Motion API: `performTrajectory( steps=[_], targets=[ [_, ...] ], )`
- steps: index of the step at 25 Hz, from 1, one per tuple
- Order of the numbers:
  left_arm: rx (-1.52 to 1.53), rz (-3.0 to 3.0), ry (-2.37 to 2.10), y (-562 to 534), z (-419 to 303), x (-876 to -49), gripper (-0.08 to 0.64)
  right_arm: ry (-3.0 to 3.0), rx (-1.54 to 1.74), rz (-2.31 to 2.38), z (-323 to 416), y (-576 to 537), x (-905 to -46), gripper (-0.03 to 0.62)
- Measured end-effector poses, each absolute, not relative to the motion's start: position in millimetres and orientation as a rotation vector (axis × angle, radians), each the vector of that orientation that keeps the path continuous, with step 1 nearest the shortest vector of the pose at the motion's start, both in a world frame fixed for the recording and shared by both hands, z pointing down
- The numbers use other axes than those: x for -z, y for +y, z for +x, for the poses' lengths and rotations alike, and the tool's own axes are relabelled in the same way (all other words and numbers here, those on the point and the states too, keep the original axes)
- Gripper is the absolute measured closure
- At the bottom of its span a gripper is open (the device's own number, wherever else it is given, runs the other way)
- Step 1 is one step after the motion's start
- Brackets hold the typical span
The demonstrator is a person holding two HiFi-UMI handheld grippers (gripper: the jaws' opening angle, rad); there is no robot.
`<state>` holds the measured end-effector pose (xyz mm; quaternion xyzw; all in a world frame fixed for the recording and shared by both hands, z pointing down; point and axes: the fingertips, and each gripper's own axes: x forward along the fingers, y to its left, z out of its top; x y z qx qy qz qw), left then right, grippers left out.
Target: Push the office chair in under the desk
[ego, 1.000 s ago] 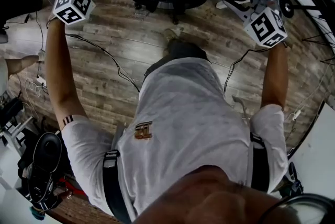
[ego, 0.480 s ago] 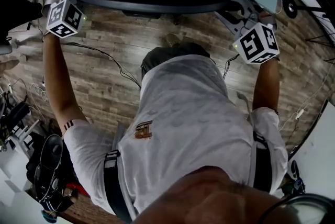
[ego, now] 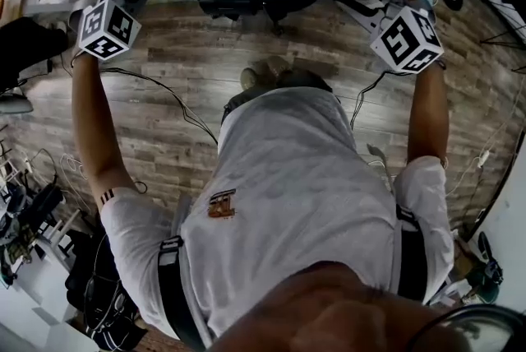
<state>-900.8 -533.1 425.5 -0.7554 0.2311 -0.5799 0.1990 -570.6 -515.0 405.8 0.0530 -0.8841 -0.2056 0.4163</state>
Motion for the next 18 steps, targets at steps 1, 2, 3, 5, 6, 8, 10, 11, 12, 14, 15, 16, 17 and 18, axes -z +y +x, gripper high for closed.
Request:
performTrajectory(
  steps=[1,2,3,5,6,8,10,11,12,14,15,16,17,18],
  targets=[
    [1.619,-2.111,0.65,-536,-902,-425,0.385,-2.22,0.515,0.132,-572,-518,-405,0.445],
    [1.616,-2.109,0.653,-539,-903,-425,0.385,-2.22,0.515,0.132,-573,-521,-405,0.445],
    [1.613,-2.107,0.656,-542,-904,-425,0.385,-2.219,0.512,0.133,-574,-524,-405,0.445],
    [1.609,-2.104,0.661,-548,-908,-425,0.385,-2.216,0.507,0.136,-577,-530,-406,0.445],
    [1.607,-2.102,0.663,-551,-910,-425,0.385,-2.214,0.508,0.137,-580,-533,-406,0.445],
    [1.607,-2.099,0.662,-557,-913,-426,0.385,-2.212,0.511,0.14,-584,-538,-405,0.445],
    [1.609,-2.097,0.659,-561,-916,-426,0.385,-2.211,0.51,0.149,-587,-542,-404,0.445],
    [1.611,-2.096,0.656,-564,-917,-425,0.385,-2.21,0.508,0.155,-587,-544,-403,0.445],
    [1.612,-2.095,0.653,-566,-917,-425,0.385,-2.209,0.505,0.16,-588,-545,-402,0.445],
    [1.616,-2.093,0.646,-571,-918,-424,0.385,-2.211,0.496,0.162,-588,-547,-402,0.445],
    [1.62,-2.093,0.641,-574,-919,-423,0.385,-2.214,0.489,0.16,-588,-548,-403,0.445],
    [1.624,-2.093,0.634,-577,-920,-424,0.385,-2.217,0.484,0.158,-589,-548,-403,0.445],
    [1.628,-2.094,0.628,-579,-922,-424,0.385,-2.218,0.482,0.157,-591,-548,-404,0.445],
    [1.63,-2.094,0.625,-581,-924,-424,0.385,-2.218,0.481,0.156,-593,-548,-403,0.445]
  ],
)
